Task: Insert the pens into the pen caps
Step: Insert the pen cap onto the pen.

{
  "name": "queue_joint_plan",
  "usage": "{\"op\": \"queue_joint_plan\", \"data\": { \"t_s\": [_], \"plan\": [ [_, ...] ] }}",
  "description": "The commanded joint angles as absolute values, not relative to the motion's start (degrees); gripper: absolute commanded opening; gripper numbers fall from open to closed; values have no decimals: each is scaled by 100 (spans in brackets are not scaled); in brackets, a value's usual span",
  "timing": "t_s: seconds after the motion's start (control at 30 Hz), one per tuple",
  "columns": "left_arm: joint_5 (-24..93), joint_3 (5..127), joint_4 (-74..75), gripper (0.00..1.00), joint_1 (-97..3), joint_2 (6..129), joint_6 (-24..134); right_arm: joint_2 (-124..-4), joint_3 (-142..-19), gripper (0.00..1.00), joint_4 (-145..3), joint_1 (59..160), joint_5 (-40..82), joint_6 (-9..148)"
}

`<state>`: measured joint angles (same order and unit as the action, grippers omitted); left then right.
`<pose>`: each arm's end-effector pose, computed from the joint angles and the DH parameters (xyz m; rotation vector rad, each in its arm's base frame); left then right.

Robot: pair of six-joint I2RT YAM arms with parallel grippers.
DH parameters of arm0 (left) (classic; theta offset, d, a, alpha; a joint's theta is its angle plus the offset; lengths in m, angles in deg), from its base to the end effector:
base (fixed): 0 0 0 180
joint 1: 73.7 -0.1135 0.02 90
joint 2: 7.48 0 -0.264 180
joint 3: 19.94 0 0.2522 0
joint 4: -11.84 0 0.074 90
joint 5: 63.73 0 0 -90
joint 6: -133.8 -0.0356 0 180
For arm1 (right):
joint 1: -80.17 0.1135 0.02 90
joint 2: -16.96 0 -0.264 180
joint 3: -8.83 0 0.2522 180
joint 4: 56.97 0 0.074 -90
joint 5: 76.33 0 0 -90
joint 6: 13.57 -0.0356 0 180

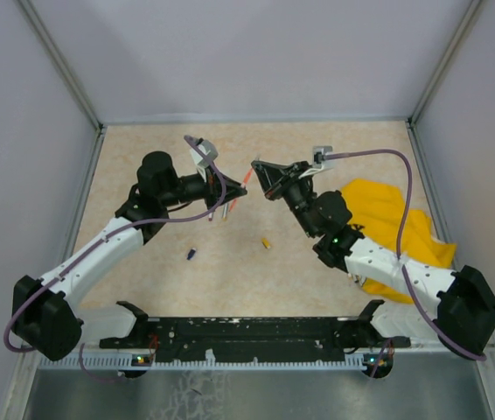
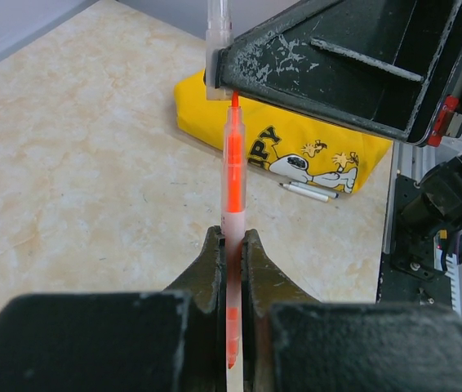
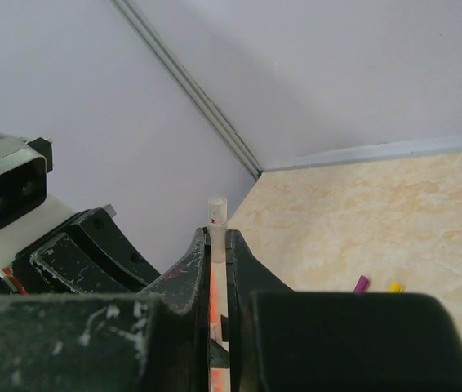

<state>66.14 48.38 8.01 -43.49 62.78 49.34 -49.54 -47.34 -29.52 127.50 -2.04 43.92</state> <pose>0.2337 -0.1625 0.3433 0.8918 1.5147 -1.0400 0.1876 0.1893 0.3423 0.0749 1.3506 1.0150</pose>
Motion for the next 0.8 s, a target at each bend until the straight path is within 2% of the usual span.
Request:
{"op": "queue_joint_plan", "data": {
  "t_s": [0.0, 0.77],
  "plan": [
    [6599, 4857, 1014, 0, -4351, 6164, 4855, -4937, -4582, 0, -2378, 12717, 74, 4624],
    [6595, 4870, 1010, 0, -4355, 6190, 4865, -5176, -4064, 0, -1318, 12719, 639, 5214]
  ]
}}
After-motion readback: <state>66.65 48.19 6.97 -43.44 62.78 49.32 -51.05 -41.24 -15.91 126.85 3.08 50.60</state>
